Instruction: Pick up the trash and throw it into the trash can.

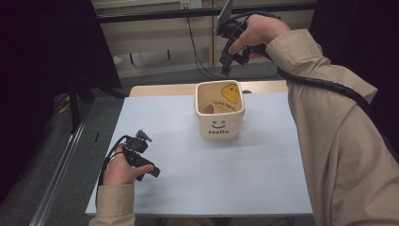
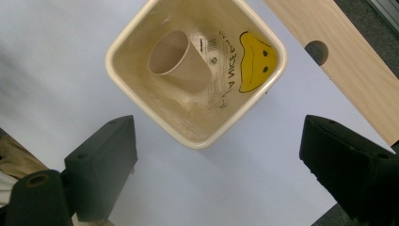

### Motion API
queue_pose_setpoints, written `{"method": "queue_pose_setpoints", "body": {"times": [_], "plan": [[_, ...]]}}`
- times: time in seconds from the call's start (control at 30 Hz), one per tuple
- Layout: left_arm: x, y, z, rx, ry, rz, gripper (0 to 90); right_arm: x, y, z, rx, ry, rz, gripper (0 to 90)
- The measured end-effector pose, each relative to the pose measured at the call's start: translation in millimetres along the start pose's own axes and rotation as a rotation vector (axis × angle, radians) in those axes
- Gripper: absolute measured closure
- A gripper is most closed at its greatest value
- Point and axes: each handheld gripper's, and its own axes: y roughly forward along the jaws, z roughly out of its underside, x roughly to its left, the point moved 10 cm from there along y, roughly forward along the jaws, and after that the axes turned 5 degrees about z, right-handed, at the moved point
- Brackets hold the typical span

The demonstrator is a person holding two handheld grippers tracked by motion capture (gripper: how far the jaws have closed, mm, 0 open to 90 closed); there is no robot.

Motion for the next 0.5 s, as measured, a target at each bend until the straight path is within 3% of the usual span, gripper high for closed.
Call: {"method": "queue_pose_setpoints", "body": {"times": [0.2,0.5], "plan": [[-0.8,0.0,0.8,0.014,0.009,0.004,4.0,-0.5,-12.8,1.9,-0.011,-0.002,0.007,11.5],[-0.6,-0.3,0.0,0.003,-0.001,0.001,4.0,-2.2,-10.4,10.0,-0.005,-0.005,0.003,11.1]]}}
